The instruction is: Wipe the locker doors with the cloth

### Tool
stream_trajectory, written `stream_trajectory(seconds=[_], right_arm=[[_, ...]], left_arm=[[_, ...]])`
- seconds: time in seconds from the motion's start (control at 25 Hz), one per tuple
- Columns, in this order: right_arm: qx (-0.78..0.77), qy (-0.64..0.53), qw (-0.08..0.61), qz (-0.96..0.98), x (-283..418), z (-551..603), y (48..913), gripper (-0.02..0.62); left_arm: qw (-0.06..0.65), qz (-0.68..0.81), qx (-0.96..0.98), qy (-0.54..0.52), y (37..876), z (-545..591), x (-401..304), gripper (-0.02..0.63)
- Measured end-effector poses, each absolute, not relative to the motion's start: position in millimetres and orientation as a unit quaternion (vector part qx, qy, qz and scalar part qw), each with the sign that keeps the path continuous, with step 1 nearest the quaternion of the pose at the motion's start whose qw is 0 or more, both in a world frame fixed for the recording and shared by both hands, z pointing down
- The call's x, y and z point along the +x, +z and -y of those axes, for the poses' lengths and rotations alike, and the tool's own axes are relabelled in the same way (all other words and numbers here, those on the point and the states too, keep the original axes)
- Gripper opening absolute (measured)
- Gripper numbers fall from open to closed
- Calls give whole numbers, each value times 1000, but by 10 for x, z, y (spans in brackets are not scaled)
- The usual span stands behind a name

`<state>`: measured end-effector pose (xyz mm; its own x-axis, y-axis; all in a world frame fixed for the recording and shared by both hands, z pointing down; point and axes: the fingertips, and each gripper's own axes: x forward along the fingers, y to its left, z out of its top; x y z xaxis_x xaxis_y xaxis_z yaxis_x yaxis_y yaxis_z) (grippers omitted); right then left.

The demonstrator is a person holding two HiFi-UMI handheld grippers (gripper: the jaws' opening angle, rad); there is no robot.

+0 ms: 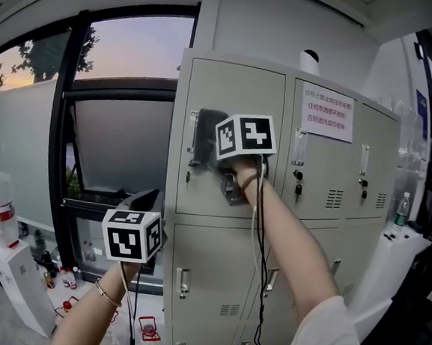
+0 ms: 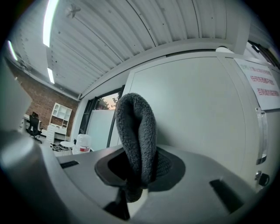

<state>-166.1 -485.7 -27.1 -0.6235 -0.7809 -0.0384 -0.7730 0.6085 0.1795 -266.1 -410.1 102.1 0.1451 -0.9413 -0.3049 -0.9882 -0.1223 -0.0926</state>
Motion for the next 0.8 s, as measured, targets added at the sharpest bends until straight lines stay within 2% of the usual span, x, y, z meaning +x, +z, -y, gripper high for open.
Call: stream_trajectory(seconds=[0.8], right_arm=[[481,-67,0,874,-363,5108,-310,74]], left_arm=[[139,-591,-790,86,953,4431,-1508,11]])
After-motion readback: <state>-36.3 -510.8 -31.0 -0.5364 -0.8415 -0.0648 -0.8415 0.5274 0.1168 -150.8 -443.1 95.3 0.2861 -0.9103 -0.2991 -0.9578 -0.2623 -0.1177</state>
